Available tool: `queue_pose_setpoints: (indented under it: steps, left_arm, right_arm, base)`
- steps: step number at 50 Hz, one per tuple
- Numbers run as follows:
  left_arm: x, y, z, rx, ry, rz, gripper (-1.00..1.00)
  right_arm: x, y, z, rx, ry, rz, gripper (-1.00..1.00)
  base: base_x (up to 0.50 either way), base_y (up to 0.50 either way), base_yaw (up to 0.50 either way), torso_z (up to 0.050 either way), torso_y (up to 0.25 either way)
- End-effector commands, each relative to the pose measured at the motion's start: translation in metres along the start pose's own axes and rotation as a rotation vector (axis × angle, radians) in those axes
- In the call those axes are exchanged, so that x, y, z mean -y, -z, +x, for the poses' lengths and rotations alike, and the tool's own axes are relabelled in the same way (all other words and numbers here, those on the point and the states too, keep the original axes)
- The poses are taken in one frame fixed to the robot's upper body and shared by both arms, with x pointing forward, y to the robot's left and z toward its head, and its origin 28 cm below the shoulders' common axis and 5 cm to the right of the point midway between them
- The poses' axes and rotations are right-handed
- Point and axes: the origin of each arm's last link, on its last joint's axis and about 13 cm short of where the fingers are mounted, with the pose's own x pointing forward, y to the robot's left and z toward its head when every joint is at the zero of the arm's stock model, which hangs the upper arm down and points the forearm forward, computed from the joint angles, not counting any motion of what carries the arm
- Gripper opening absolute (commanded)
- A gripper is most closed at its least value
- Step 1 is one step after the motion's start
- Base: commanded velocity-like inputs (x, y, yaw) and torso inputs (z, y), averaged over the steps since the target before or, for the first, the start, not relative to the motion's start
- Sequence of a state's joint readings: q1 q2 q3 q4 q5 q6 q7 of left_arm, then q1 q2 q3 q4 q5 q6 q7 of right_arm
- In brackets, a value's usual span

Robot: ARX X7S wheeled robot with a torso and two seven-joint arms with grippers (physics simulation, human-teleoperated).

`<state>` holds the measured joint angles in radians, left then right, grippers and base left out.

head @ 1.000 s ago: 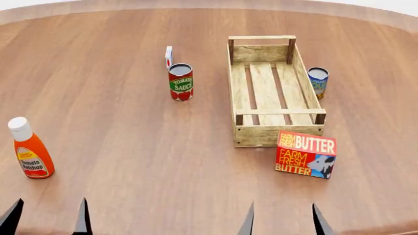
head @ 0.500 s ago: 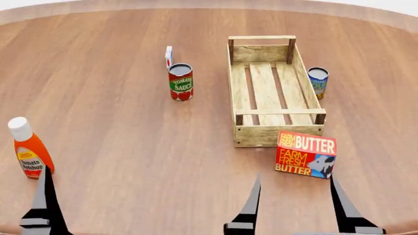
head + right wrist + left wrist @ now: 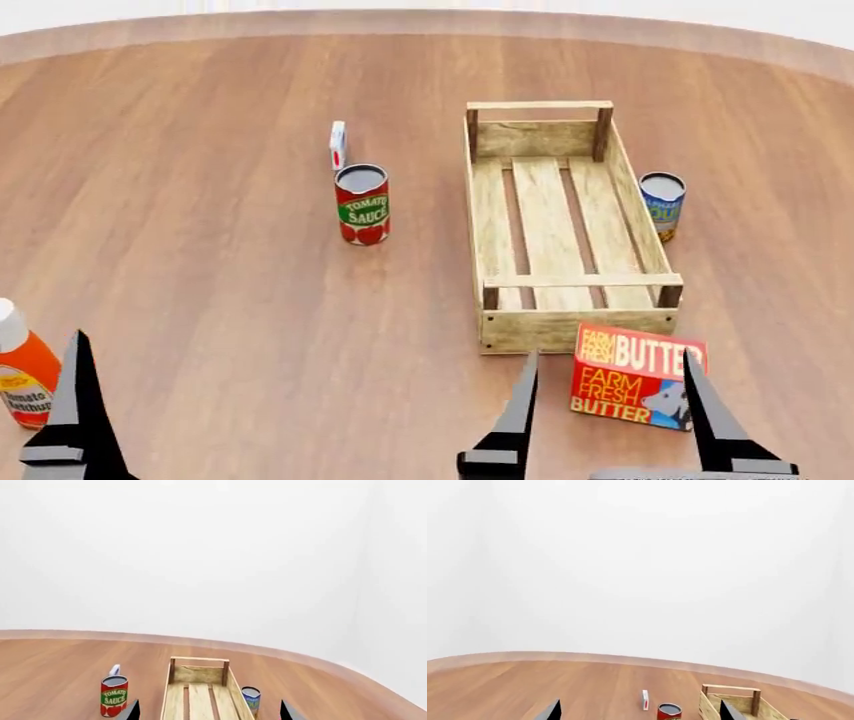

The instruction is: Pick up the butter and put it in the tray.

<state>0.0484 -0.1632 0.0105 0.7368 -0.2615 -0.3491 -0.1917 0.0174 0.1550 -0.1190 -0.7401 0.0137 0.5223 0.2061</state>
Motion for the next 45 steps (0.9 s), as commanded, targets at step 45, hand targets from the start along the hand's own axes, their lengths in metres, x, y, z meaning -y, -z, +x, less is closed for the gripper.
queue_pose_setpoints:
  steps: [45]
  left_arm:
    - [0.0039,-0.0004,-0.0015,-0.006,0.023,-0.018,1.0]
  right_arm:
    - [0.0001,0.0033,0.001,-0.024,0.003,0.025,1.0]
  base:
    - [0.46,0.0,0.0,0.0,0.001]
